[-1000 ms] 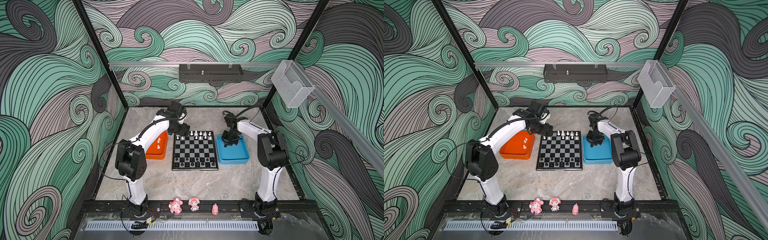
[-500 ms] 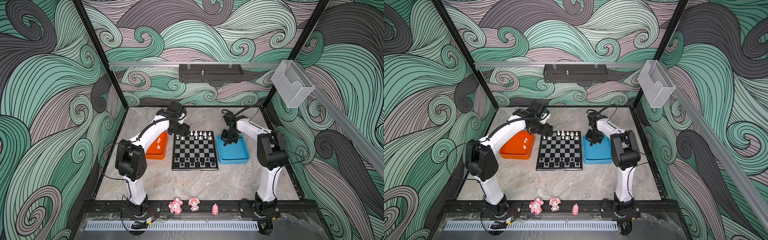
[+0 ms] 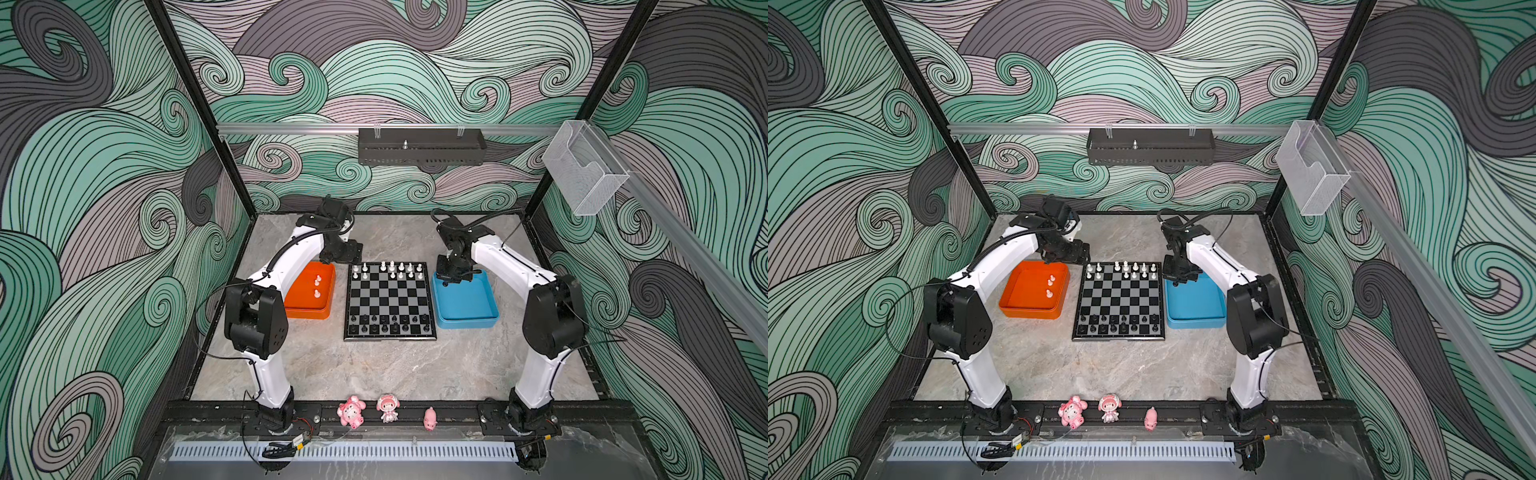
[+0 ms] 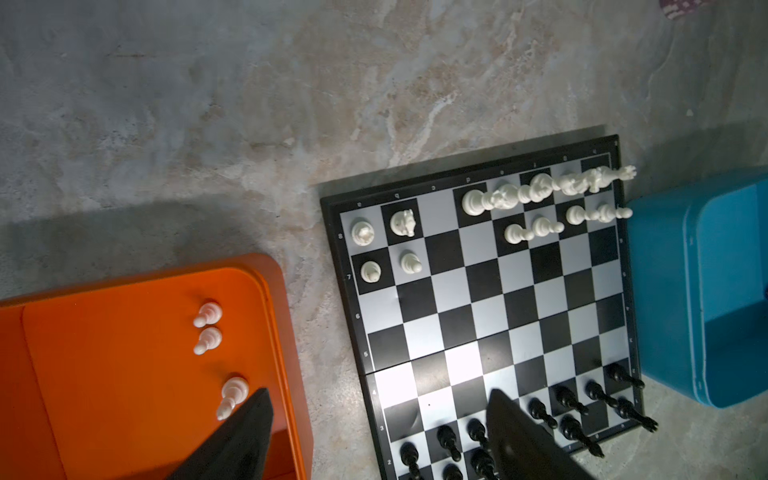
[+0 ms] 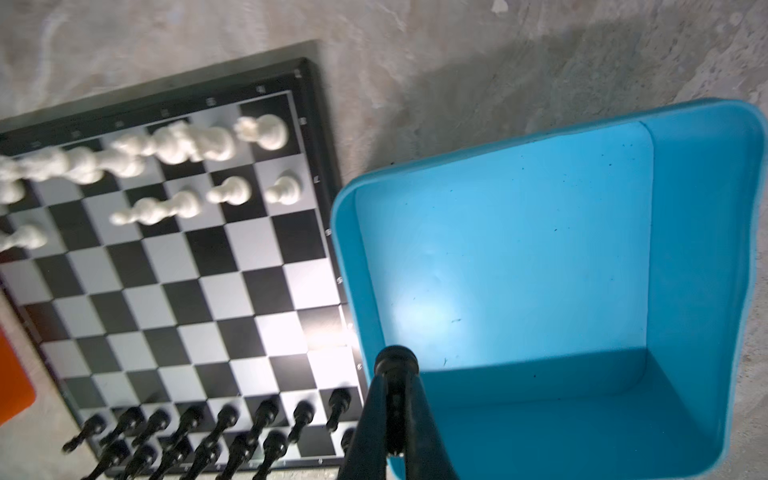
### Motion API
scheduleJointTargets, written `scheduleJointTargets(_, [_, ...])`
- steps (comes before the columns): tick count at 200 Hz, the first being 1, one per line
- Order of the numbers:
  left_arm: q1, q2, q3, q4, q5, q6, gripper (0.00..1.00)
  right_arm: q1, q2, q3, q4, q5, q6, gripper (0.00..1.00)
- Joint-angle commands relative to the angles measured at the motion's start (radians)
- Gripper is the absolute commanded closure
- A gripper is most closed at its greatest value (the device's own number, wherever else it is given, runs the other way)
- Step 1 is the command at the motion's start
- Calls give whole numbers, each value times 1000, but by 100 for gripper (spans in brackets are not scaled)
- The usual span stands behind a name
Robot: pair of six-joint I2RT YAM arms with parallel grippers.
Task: Set up the chess pieces on the board
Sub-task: 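Carry the black piece over the board while the left gripper returns, then lower the black piece onto the empty square in the board's nearest row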
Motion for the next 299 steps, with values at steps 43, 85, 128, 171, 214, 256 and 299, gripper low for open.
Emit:
scheduleJointTargets(43, [48, 7, -3, 6, 28, -26, 17, 198, -108, -76, -50, -41, 33, 100])
scheduleJointTargets(85, [52, 15, -6, 9, 31, -31, 17, 297, -103, -145, -26, -51, 72, 100])
scheduleJointTargets(128, [51, 20, -9, 10, 32, -33, 17, 321, -86, -203, 27, -69, 100, 99])
scheduleJointTargets(171, [52, 24, -9, 12, 34, -33, 17, 330, -55, -209, 40, -81, 106, 99])
scheduleJointTargets(214, [52, 28, -10, 12, 38, -34, 17, 335, -19, -206, 45, -84, 113, 98])
scheduleJointTargets(256, [53, 35, -9, 12, 45, -34, 17, 338, 2, -207, 47, -78, 124, 98])
scheduleJointTargets(299, [51, 38, -9, 13, 51, -36, 17, 338, 30, -206, 48, -84, 125, 97])
